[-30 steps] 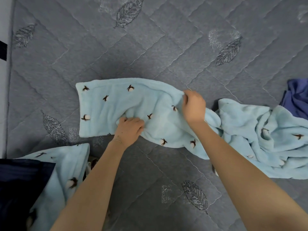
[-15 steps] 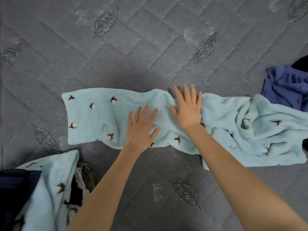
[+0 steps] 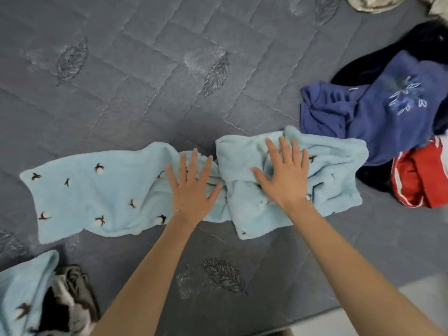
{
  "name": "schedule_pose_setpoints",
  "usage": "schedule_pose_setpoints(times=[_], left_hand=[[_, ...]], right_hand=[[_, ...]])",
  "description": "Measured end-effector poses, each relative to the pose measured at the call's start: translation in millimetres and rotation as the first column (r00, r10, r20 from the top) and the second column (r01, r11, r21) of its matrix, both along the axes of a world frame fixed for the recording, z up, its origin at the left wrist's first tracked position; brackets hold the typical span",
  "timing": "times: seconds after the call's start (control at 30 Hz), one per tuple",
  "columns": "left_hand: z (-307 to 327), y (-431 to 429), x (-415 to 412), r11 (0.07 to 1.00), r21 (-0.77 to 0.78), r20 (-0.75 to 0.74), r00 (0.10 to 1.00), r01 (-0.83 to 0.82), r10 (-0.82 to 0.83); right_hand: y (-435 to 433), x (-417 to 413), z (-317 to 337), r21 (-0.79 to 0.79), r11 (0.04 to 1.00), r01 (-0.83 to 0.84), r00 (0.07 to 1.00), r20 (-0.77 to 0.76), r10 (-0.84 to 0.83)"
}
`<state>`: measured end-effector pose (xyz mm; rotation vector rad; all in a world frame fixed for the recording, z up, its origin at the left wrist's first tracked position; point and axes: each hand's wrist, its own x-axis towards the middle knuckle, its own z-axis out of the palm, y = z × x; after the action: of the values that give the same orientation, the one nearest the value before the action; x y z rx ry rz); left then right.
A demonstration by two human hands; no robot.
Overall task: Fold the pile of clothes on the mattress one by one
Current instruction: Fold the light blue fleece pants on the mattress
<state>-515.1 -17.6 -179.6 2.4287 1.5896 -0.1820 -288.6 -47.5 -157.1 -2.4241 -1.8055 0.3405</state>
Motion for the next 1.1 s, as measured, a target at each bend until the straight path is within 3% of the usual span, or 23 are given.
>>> schedule_pose_setpoints(times=[0.1,0.3,0.43,0.53,0.7,0.8,0.87,0.93,1.03,1.1], left_hand=[[5,-9,35,1.000,0.013,0.050,0.999,0.016,-0.017],[9,-26,96,0.975,-0.039,0.125,0.969,0.221,-0.214],[0,-27,117,0.938,-0.245,-0.021,0.966,0.246,-0.259],[-6,-23,125,0.930,-0.278,-0.065,0.961,0.240,-0.268],[3,-28,138,0.955,-0.285,0.140,0.989,0.081,-0.042],[5,-31,150,0.948,-0.317,0.237,0.970,0.024,0.055],[10,-29,153,0.957,-0.281,0.393,0.902,-0.067,0.179],[14,-26,150,0.930,-0.341,0.519,0.796,-0.139,0.310],[23,-26,144,0.849,-0.498,0.549,0.695,-0.175,0.465],[30,-26,141,0.734,-0.655,0.522,0.596,-0.179,0.611]], right_hand=[[-14,34,5,-0.013,0.999,0.050,0.999,-0.002,-0.050],[-35,84,9,-0.084,0.976,0.203,0.977,-0.046,-0.207],[-38,107,6,-0.094,0.968,0.233,0.972,-0.017,-0.236],[-31,118,5,-0.178,0.953,0.245,0.967,-0.019,-0.252],[-20,118,12,-0.142,0.967,0.211,0.977,0.038,-0.208],[-20,109,12,-0.043,0.992,0.118,0.992,-0.033,-0.119],[-22,101,11,0.033,0.994,0.100,0.988,-0.123,-0.095],[-22,92,12,0.107,0.989,0.104,0.977,-0.196,-0.082],[-17,77,20,0.214,0.970,0.111,0.953,-0.301,-0.043],[-12,64,29,0.289,0.949,0.122,0.904,-0.428,0.014]])
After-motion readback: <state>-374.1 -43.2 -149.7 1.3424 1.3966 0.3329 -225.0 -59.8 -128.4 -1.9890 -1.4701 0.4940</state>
